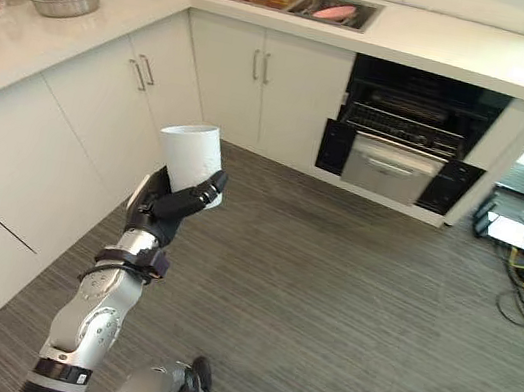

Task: Walk over to the sink, pick up the cup, carry it to the dishwasher, place the cup inside the dishwasher, then close the dishwasher door

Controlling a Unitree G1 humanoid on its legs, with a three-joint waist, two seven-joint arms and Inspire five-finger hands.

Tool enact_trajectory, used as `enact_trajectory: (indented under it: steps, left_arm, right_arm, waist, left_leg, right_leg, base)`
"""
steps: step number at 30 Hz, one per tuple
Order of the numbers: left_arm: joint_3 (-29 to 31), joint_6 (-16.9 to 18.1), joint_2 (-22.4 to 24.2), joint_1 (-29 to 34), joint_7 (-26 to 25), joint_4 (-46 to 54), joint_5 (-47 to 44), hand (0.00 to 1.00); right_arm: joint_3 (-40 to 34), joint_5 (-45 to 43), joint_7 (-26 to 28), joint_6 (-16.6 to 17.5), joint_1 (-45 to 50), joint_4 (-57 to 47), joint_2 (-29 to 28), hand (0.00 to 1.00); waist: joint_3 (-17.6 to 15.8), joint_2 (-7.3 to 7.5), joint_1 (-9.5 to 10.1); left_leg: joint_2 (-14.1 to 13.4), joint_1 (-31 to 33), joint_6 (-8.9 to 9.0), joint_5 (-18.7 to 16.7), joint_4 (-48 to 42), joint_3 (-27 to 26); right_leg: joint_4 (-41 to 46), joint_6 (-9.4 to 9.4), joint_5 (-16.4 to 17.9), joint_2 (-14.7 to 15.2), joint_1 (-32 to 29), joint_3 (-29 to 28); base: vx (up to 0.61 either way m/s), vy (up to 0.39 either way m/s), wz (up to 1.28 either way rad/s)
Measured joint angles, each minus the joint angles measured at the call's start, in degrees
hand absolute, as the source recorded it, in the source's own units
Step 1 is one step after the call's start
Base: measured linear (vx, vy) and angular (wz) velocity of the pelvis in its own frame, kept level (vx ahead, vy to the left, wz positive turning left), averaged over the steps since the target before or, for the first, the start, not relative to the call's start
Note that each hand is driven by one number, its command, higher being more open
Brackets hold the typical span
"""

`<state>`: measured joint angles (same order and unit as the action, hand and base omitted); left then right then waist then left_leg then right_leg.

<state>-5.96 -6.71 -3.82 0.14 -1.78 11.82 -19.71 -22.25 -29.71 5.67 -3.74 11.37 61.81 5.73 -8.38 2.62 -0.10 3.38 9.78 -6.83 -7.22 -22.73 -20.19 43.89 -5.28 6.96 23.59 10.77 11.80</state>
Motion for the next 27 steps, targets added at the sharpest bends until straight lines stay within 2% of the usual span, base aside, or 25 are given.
enact_trajectory:
  steps: [1, 2, 3, 4, 5, 6, 7, 8, 9, 10, 11, 12, 13, 14, 15, 16, 17, 18, 19, 20, 21, 22, 23, 25, 27]
  left_arm:
    - [-0.6, -0.1, -0.5, 0.0, 0.1, 0.4, 1.2, 0.0]
    - [-0.9, -0.2, -0.8, 0.0, 0.1, 0.3, 1.8, 0.0]
    - [-1.0, -0.1, -0.6, 0.0, -0.2, -0.4, 1.8, 0.0]
    - [-1.1, 0.0, -0.5, -0.1, -0.5, -0.8, 1.7, 0.0]
    - [-1.5, 0.4, -0.5, -0.1, -0.9, -1.8, 1.8, 0.0]
    - [-2.1, 1.1, -0.4, -0.7, -0.9, -3.5, 1.8, 0.0]
    - [-2.5, 1.1, -0.4, -1.0, -0.9, -4.1, 1.9, 0.0]
    - [-3.1, 1.0, -0.4, -1.7, -0.8, -5.1, 3.1, 0.0]
    - [-3.2, 1.0, -0.4, -2.1, -0.8, -5.4, 3.6, 0.0]
    - [-3.3, 0.8, -0.6, -2.8, -0.8, -5.6, 4.0, 0.0]
    - [-3.4, 0.6, -0.9, -3.3, -1.0, -5.7, 4.1, 0.0]
    - [-3.6, 0.5, -1.1, -3.6, -1.3, -6.1, 4.1, 0.0]
    - [-4.2, 0.3, -1.5, -3.7, -1.8, -6.5, 4.1, 0.0]
    - [-5.1, 0.3, -1.5, -3.9, -2.2, -7.4, 4.1, 0.0]
    - [-5.7, 0.3, -1.5, -3.8, -2.3, -7.9, 4.1, 0.0]
    - [-6.9, 0.2, -1.5, -3.8, -2.4, -8.4, 4.1, 0.0]
    - [-8.0, 0.2, -0.7, -3.8, -2.9, -9.1, 4.1, 0.0]
    - [-8.0, 0.1, 0.0, -4.1, -3.0, -9.8, 4.1, 0.0]
    - [-8.0, 0.1, 0.5, -4.6, -3.9, -11.1, 4.1, 0.0]
    - [-8.2, 0.1, 0.8, -4.6, -4.8, -12.0, 4.1, 0.0]
    - [-8.3, 0.0, 0.8, -4.6, -5.4, -12.5, 4.1, 0.0]
    - [-8.2, -0.2, 0.8, -4.7, -5.7, -12.8, 4.1, 0.0]
    - [-8.1, -0.4, 0.6, -4.7, -5.7, -12.8, 4.1, 0.0]
    - [-8.1, -0.4, 0.3, -5.2, -5.5, -12.8, 4.1, 0.0]
    - [-7.0, -0.2, 0.2, -5.3, -5.4, -11.3, 4.1, 0.0]
  right_arm:
    - [-0.2, 0.0, -0.2, 0.5, 0.1, -0.5, -0.3, 1.0]
    - [-0.2, -0.1, -0.3, 1.6, 0.5, -1.5, -1.0, 1.0]
    - [0.0, -0.2, -0.1, 2.2, 0.8, -2.4, -1.7, 1.0]
    - [0.0, -0.2, 0.1, 2.3, 1.0, -2.6, -2.1, 1.0]
    - [0.2, -0.2, 0.7, 2.2, 1.1, -2.7, -3.2, 1.0]
    - [0.1, -0.3, 1.1, 2.2, 1.4, -2.8, -4.4, 1.0]
    - [-0.1, -0.7, 1.2, 2.2, 1.4, -2.9, -5.0, 1.0]
    - [-0.4, -1.1, 1.7, 2.2, 1.5, -3.6, -4.9, 1.0]
    - [-0.2, -1.1, 1.7, 2.2, 1.3, -3.8, -4.9, 1.0]
    - [0.1, -1.1, 1.6, 2.0, 1.0, -3.8, -4.8, 1.0]
    - [0.1, -0.9, 1.4, 1.5, 1.3, -3.3, -4.9, 1.0]
    - [0.0, -0.7, 1.3, 1.5, 1.6, -2.8, -4.9, 1.0]
    - [-0.7, -0.5, 1.1, 1.4, 2.2, -2.1, -4.7, 1.0]
    - [-2.1, -0.4, 0.7, 1.3, 2.3, -1.6, -4.3, 1.0]
    - [-2.7, -0.3, 0.7, 1.3, 2.4, -1.5, -4.1, 1.0]
    - [-4.1, -0.3, 0.4, 1.2, 2.8, -1.4, -3.8, 1.0]
    - [-4.5, -0.3, -0.2, 0.7, 2.8, -1.4, -2.9, 1.0]
    - [-4.5, 0.2, -0.7, 0.4, 2.5, -1.3, -2.7, 1.0]
    - [-4.4, 1.0, -1.3, 0.1, 1.5, -0.7, -2.5, 1.0]
    - [-4.4, 1.8, -1.4, 0.0, 1.2, -0.7, -2.2, 1.0]
    - [-4.3, 2.9, -1.4, 0.0, 0.9, -0.6, -1.9, 1.0]
    - [-3.8, 3.5, -1.5, 0.0, 0.5, -0.3, -1.5, 1.0]
    - [-3.3, 4.3, -1.6, 0.1, 0.4, -0.1, -1.1, 1.0]
    - [-2.9, 3.9, -1.5, 1.4, 0.2, -0.4, -0.7, 1.0]
    - [0.2, 3.8, -1.4, 2.9, -2.6, -0.5, 1.6, 1.0]
  waist:
    - [0.2, 0.32, -0.08]
    - [0.1, 0.19, -0.7]
    - [-0.1, -0.19, -1.17]
    - [-0.2, -0.41, -1.29]
    - [-0.5, -0.91, -2.03]
    - [-0.5, -0.96, -2.76]
    - [-0.7, -1.18, -2.92]
    - [-0.8, -1.48, -3.35]
    - [-1.2, -1.58, -3.53]
    - [-1.7, -1.63, -3.72]
    - [-1.5, -1.32, -3.86]
    - [-1.4, -1.13, -3.93]
    - [-1.2, -0.91, -3.98]
    - [-1.0, -1.29, -4.02]
    - [-0.9, -1.67, -4.12]
    - [0.2, -3.44, -4.35]
    - [1.1, -5.87, -4.61]
    - [1.4, -6.28, -4.75]
    - [1.4, -6.12, -4.81]
    - [1.3, -6.02, -5.1]
    - [0.9, -6.18, -5.45]
    - [0.5, -6.42, -5.45]
    - [0.2, -6.31, -4.94]
    - [-0.2, -5.46, -3.9]
    - [-0.1, -5.61, -1.98]
  left_leg:
    - [1.2, -2.6, -0.05, -0.3, 2.2, 0.4]
    - [2.5, -6.8, 0.1, -0.3, 5.8, 1.9]
    - [3.1, -11.8, 0.26, 0.1, 9.8, 3.2]
    - [3.0, -14.1, 0.31, 0.2, 11.5, 3.7]
    - [2.8, -18.0, 0.24, 0.3, 14.2, 5.1]
    - [2.2, -20.6, 0.69, 0.0, 15.5, 6.4]
    - [1.8, -21.5, 0.95, -0.3, 15.9, 6.9]
    - [0.6, -22.8, 1.56, -1.6, 15.9, 7.8]
    - [0.0, -23.4, 1.98, -2.4, 15.5, 8.1]
    - [-1.5, -24.2, 3.01, -4.1, 14.7, 8.4]
    - [-2.2, -25.2, 4.21, -5.7, 14.5, 8.7]
    - [-2.2, -26.1, 4.88, -6.6, 14.4, 8.9]
    - [-2.3, -28.2, 5.89, -9.1, 13.6, 9.4]
    - [-3.2, -29.8, 6.98, -12.4, 11.7, 10.1]
    - [-4.1, -30.2, 7.0, -14.2, 11.0, 10.4]
    - [-5.9, -31.0, 8.04, -16.7, 10.6, 10.8]
    - [-8.5, -32.0, 6.89, -18.5, 10.6, 10.3]
    - [-9.0, -31.9, 7.35, -18.1, 9.1, 9.7]
    - [-10.4, -28.8, 7.33, -16.3, -0.2, 7.9]
    - [-12.4, -25.4, 7.34, -13.4, -9.4, 6.9]
    - [-14.8, -22.1, 7.54, -8.7, -18.2, 6.2]
    - [-17.7, -19.0, 8.1, -7.3, -27.1, 5.6]
    - [-19.8, -15.4, 8.11, -7.9, -35.2, 5.4]
    - [-19.3, -11.2, 7.93, -8.5, -36.9, 4.9]
    - [-16.8, -6.8, 8.05, -9.9, -27.5, 3.6]
  right_leg:
    - [6.6, -0.24, -5.1, 1.4, -2.8, -1.1]
    - [14.9, 1.6, -3.9, 1.9, -6.5, -1.0]
    - [19.2, 3.35, -1.5, 0.7, -9.2, -0.3]
    - [20.0, 3.49, 0.1, -0.4, -10.6, 0.0]
    - [19.7, 3.49, 3.4, -3.0, -13.9, 0.6]
    - [16.5, 3.34, 6.3, -5.5, -17.6, 1.6]
    - [13.3, 3.23, 7.3, -6.8, -19.2, 2.2]
    - [3.6, 2.87, 7.6, -9.3, -22.2, 3.3]
    - [-2.4, 2.37, 7.0, -10.6, -23.4, 3.9]
    - [-15.6, 1.07, 3.3, -13.5, -24.8, 4.2]
    - [-27.6, -0.69, -1.6, -15.0, -25.2, 4.1]
    - [-29.8, -0.69, -3.1, -15.0, -25.4, 4.2]
    - [-29.2, 0.01, -4.0, -14.5, -25.4, 3.5]
    - [-26.7, 3.6, -8.1, -15.0, -25.3, 2.6]
    - [-24.1, 5.0, -9.2, -15.5, -25.9, 2.6]
    - [-18.5, 7.66, -8.9, -16.4, -27.8, 3.0]
    - [-13.3, 8.46, -3.9, -17.7, -29.1, 4.4]
    - [-11.5, 8.61, -1.5, -18.0, -29.4, 4.9]
    - [-9.1, 8.87, 1.6, -17.9, -29.0, 5.0]
    - [-9.3, 9.4, 3.0, -18.4, -27.5, 5.2]
    - [-10.2, 10.08, 4.1, -19.2, -25.1, 5.6]
    - [-12.1, 10.52, 4.6, -20.6, -22.1, 5.8]
    - [-15.7, 10.92, 4.8, -22.3, -17.1, 5.9]
    - [-21.1, 10.91, 4.8, -23.2, -10.7, 5.4]
    - [-25.2, 10.68, 4.6, -23.8, -6.3, 1.7]
  base:
    - [0.34, 0.142, 0.23]
    - [0.42, 0.15, 0.32]
    - [0.48, 0.138, 0.3]
    - [0.46, 0.072, 0.32]
    - [0.43, -0.008, 0.41]
    - [0.35, -0.055, 0.47]
    - [0.35, -0.101, 0.47]
    - [0.29, -0.098, 0.29]
    - [0.39, -0.136, 0.26]
    - [0.41, -0.16, 0.21]
    - [0.43, -0.173, 0.21]
    - [0.58, -0.272, 0.19]
    - [0.55, -0.263, 0.12]
    - [0.7, -0.341, 0.13]
    - [0.6, -0.303, 0.21]
    - [0.58, -0.303, 0.26]
    - [0.45, -0.244, 0.25]
    - [0.57, -0.304, 0.15]
    - [0.56, -0.312, 0.08]
    - [0.66, -0.367, 0.05]
    - [0.54, -0.289, 0.03]
    - [0.53, -0.267, -0.04]
    - [0.51, -0.223, -0.13]
    - [0.51, -0.161, -0.23]
    - [0.45, -0.065, -0.7]
